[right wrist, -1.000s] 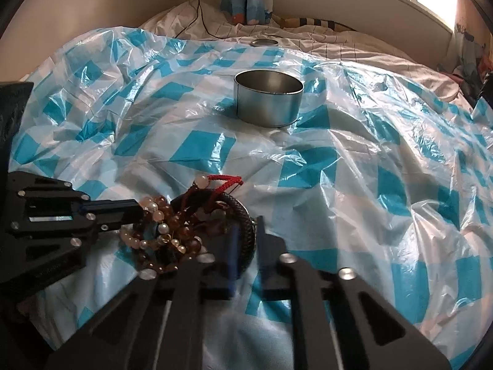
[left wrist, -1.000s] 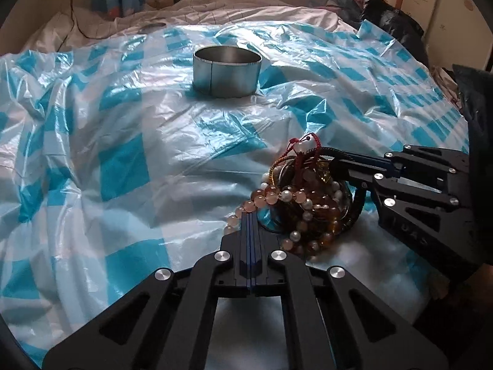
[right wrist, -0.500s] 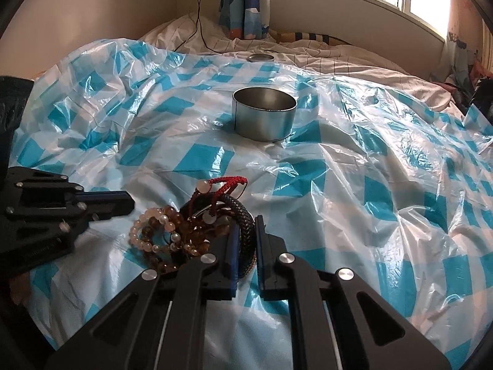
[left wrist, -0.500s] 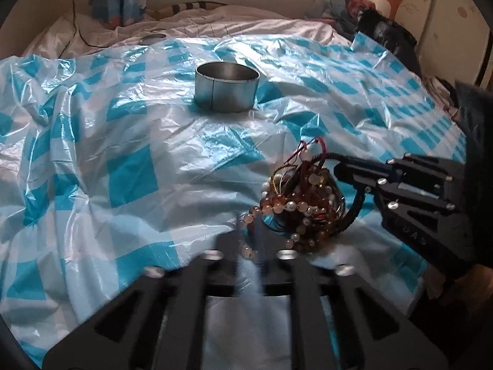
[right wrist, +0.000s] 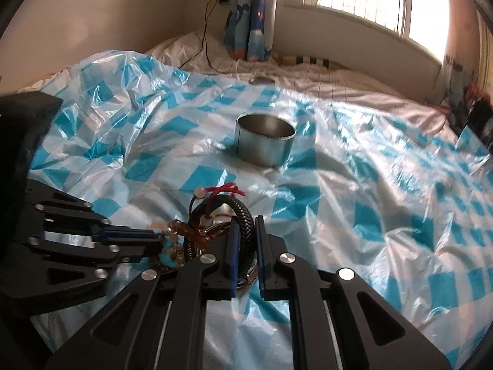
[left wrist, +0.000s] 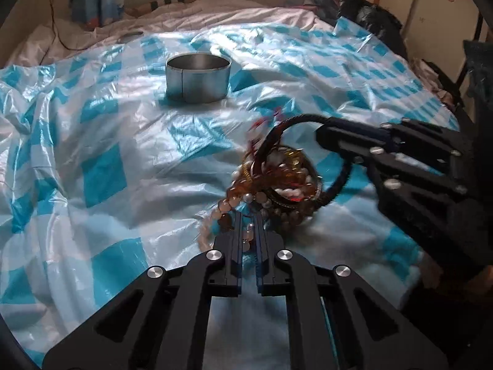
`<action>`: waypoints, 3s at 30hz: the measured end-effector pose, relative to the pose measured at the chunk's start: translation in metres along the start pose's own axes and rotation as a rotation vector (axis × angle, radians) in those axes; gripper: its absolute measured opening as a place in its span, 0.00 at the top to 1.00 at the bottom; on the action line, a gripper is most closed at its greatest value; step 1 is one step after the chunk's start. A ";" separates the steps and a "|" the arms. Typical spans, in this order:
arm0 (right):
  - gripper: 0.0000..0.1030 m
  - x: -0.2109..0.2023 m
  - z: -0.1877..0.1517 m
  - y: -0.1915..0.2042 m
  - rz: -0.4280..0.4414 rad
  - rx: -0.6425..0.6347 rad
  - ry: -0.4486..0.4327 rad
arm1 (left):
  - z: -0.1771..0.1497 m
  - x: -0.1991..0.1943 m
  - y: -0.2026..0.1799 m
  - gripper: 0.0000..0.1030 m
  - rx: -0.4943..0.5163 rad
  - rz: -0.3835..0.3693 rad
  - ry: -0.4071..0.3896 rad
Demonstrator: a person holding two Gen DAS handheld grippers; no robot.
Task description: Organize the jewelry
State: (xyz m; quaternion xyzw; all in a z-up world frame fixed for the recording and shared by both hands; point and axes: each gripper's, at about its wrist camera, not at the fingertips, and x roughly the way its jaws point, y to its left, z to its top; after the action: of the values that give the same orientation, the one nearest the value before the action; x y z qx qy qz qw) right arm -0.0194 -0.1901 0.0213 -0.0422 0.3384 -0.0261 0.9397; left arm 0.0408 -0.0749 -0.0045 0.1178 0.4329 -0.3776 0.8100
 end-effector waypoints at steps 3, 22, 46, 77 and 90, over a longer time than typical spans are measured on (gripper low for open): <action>0.89 -0.004 0.000 0.005 -0.022 -0.030 -0.018 | 0.000 -0.022 0.007 0.95 -0.038 -0.036 -0.054; 0.89 -0.011 0.002 -0.024 0.005 0.136 -0.029 | -0.008 -0.003 0.035 0.77 -0.141 -0.009 0.007; 0.88 -0.003 -0.001 -0.039 0.038 0.214 0.008 | -0.011 -0.022 0.034 0.94 -0.142 -0.051 -0.023; 0.88 -0.003 0.006 -0.056 0.045 0.294 -0.033 | 0.013 -0.051 0.031 0.94 -0.134 -0.065 -0.109; 0.88 0.006 0.006 -0.071 0.125 0.383 -0.017 | 0.156 -0.021 0.026 0.94 -0.073 -0.043 -0.156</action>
State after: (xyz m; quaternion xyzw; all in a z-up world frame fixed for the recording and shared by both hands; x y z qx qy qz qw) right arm -0.0124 -0.2610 0.0296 0.1580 0.3214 -0.0314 0.9331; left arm 0.1480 -0.1275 0.1016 0.0490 0.3844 -0.3870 0.8367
